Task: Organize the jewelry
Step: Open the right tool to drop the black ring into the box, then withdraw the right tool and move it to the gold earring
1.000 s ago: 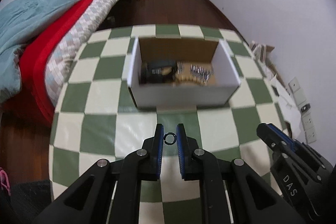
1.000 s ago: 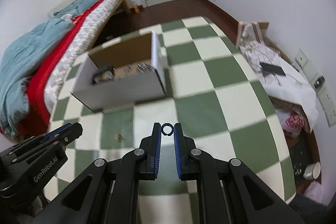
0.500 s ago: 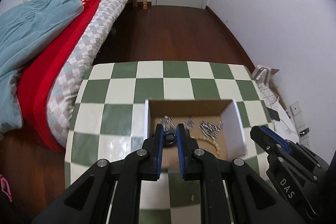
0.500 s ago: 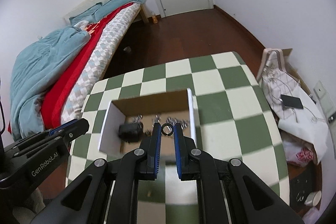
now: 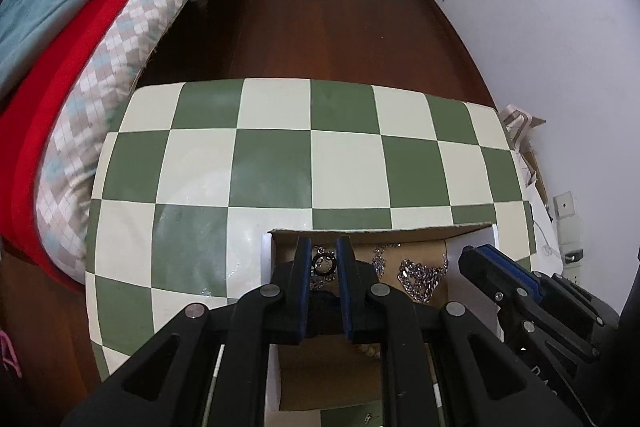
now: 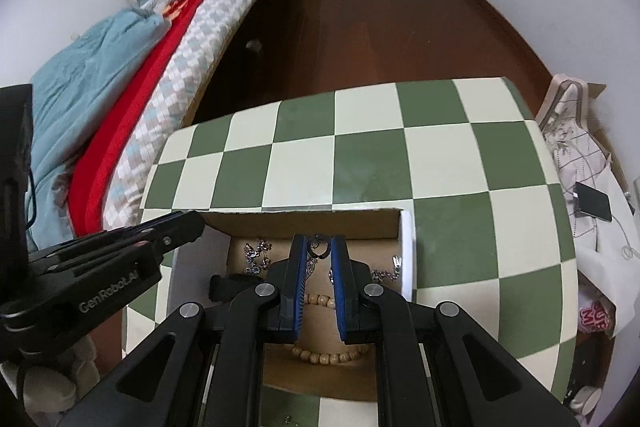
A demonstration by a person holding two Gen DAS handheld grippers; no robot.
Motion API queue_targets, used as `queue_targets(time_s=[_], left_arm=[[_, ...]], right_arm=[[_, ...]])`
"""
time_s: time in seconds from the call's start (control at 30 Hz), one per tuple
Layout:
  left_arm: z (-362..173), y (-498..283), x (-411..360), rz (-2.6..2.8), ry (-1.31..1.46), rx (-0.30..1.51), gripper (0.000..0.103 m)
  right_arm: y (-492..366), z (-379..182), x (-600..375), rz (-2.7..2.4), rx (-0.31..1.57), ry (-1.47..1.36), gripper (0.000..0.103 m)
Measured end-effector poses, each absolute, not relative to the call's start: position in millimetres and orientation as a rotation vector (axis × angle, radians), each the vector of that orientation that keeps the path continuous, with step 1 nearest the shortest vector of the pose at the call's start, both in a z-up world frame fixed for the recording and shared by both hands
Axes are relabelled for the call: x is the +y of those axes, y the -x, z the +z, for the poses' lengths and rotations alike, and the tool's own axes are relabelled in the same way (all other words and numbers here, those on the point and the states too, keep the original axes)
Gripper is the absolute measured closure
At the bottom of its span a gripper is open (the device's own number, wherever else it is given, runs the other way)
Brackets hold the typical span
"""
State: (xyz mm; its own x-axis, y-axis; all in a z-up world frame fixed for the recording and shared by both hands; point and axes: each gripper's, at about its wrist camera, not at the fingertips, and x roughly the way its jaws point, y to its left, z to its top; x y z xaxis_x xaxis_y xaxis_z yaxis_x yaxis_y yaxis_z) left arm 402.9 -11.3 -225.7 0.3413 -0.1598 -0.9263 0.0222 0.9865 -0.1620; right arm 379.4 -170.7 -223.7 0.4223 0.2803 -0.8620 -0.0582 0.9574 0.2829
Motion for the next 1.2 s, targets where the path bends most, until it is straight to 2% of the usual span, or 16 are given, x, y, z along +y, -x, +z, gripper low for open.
queue_targets(time_s=[0.07,0.13,0.17,0.2,0.23,0.27,0.4,0.43,0.47,0.53,0.73,0.93,1.0,1.03,1.07,1.2], left_arm=[[-222,-403,-9,-0.108,0.138,1.209,0.09],[-218,-402,-7,-0.079,0.139,1.204,0.08],[-215,-401,-6,-0.058,0.129,1.196,0.058],[-212,-402,-5,-0.045,0.119,1.19,0.025],[-208,-400,-3,-0.034,0.113,1.173,0.013],[-202,-397,-1,-0.029,0.118,1.154,0.008],[-187,-389,6,0.022,0.078,1.122,0.005],[-182,-384,8,0.046,0.054,1.103,0.003],[-178,-379,9,0.06,0.038,1.089,0.0],[-170,-365,13,0.093,0.004,1.047,0.0],[-171,-312,22,0.165,-0.081,0.993,0.0],[-215,-257,28,0.153,-0.099,1.076,0.0],[-240,-243,26,0.155,-0.133,1.13,0.0],[-259,-237,25,0.15,-0.15,1.178,0.0],[-269,-233,24,0.145,-0.157,1.202,0.0],[-304,-227,26,0.141,-0.162,1.278,0.001]], right_arm=[[-384,-225,-170,0.211,1.13,-0.221,0.089],[-386,-224,-170,0.207,1.138,-0.219,0.088],[-386,-224,-171,0.197,1.142,-0.218,0.077],[-386,-223,-172,0.194,1.142,-0.219,0.069],[-385,-222,-173,0.189,1.142,-0.219,0.052],[-383,-220,-173,0.181,1.141,-0.213,0.044],[-375,-209,-178,0.151,1.128,-0.202,0.041],[-372,-205,-179,0.143,1.125,-0.198,0.03],[-368,-200,-180,0.124,1.12,-0.186,0.014],[-360,-194,-181,0.103,1.11,-0.162,0.003],[-325,-184,-177,0.075,1.111,-0.107,0.002],[-264,-197,-163,0.068,1.088,-0.088,0.002],[-237,-214,-155,0.068,1.097,-0.076,0.012],[-227,-223,-150,0.071,1.107,-0.071,0.026],[-220,-232,-146,0.071,1.122,-0.071,0.035],[-204,-270,-135,0.099,1.167,-0.098,0.043]])
